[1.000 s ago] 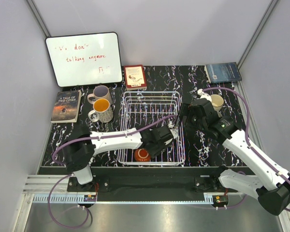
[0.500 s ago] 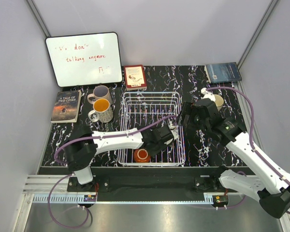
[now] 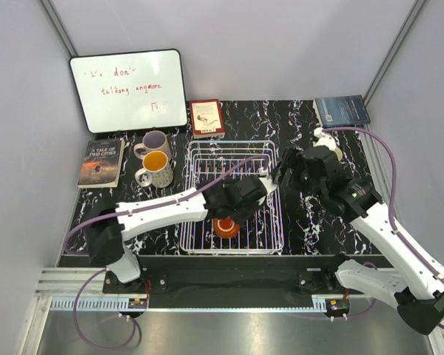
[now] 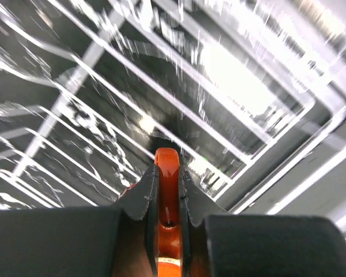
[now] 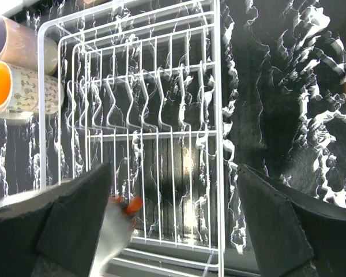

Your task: Unload the cups from the dish rack

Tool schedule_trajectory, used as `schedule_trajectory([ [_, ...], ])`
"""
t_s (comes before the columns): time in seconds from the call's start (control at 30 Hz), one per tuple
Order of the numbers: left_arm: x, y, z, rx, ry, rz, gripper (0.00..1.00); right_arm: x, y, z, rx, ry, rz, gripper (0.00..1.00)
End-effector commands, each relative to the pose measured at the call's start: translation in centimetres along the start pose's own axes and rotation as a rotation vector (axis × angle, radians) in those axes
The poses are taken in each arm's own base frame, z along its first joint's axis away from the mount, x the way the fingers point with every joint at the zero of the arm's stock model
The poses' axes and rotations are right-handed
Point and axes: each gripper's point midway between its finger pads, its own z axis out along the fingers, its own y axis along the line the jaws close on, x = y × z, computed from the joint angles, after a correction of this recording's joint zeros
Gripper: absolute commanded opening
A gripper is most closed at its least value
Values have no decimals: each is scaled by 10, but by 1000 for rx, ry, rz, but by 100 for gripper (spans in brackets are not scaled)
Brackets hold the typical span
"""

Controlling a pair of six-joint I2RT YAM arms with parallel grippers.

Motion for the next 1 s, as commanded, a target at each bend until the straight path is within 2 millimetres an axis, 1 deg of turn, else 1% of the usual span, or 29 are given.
schedule_trajectory([
  [0.0,-65,13,-56,-30,-238,-83,0,-21,5,-10,-4,-67,1,96],
  [0.1,-73,21,-68,-54,-276,-121,0,-26,6,-12,-2,-81,-1,96],
  [0.13,-77,27,-76,-61,-299,-157,0,-29,7,-14,-5,-93,-2,96],
  [0.2,-82,34,-83,-54,-330,-225,0,-33,6,-16,0,-106,-5,96],
  [0.23,-91,44,-95,-48,-382,-271,0,-35,6,-17,3,-116,-3,96],
  [0.27,-89,49,-96,-42,-394,-298,0,-36,5,-18,5,-119,-5,97],
  [0.3,-93,49,-100,-6,-417,-343,0,-38,6,-19,3,-125,-2,97],
  [0.33,-103,62,-107,7,-478,-398,0,-38,6,-20,3,-124,-4,97],
  [0.37,-100,68,-112,31,-506,-438,0,-38,6,-21,0,-127,3,97],
  [0.4,-103,64,-117,109,-530,-493,0,-37,7,-21,-5,-123,5,97],
  [0.43,-116,81,-125,134,-612,-556,0,-36,8,-21,-9,-119,6,97],
  [0.47,-109,85,-128,170,-640,-592,0,-35,8,-21,-13,-114,10,97],
  [0.5,-111,77,-134,278,-656,-638,0,-33,7,-20,-12,-110,9,97],
  [0.53,-124,92,-144,311,-746,-674,0,-32,9,-21,-24,-103,10,97],
  [0.57,-118,91,-139,346,-747,-697,0,-31,10,-21,-33,-102,10,97],
  [0.6,-121,86,-149,423,-767,-719,0,-30,10,-21,-37,-99,10,97],
  [0.63,-128,92,-157,454,-823,-725,0,-28,12,-22,-55,-92,12,97],
  [0.67,-127,92,-154,478,-824,-737,0,-28,14,-23,-68,-94,11,97],
  [0.7,-128,87,-159,537,-827,-746,0,-26,14,-24,-74,-92,8,97],
  [0.73,-136,88,-170,578,-884,-732,0,-24,16,-25,-91,-84,10,97],
  [0.77,-135,86,-169,610,-888,-735,0,-24,18,-26,-105,-86,9,97],
  [0.8,-135,79,-174,678,-885,-739,0,-22,19,-27,-116,-83,11,97],
  [0.83,-143,79,-189,729,-957,-706,0,-20,22,-29,-140,-71,10,97],
  [0.87,-139,73,-187,778,-946,-697,0,-20,26,-31,-167,-74,13,97],
  [0.9,-140,70,-192,827,-945,-719,0,-19,28,-33,-190,-75,16,96],
  [0.93,-146,70,-202,874,-997,-686,0,-15,34,-36,-233,-58,17,96],
  [0.97,-142,65,-201,913,-985,-677,0,-17,41,-39,-272,-68,26,95],
])
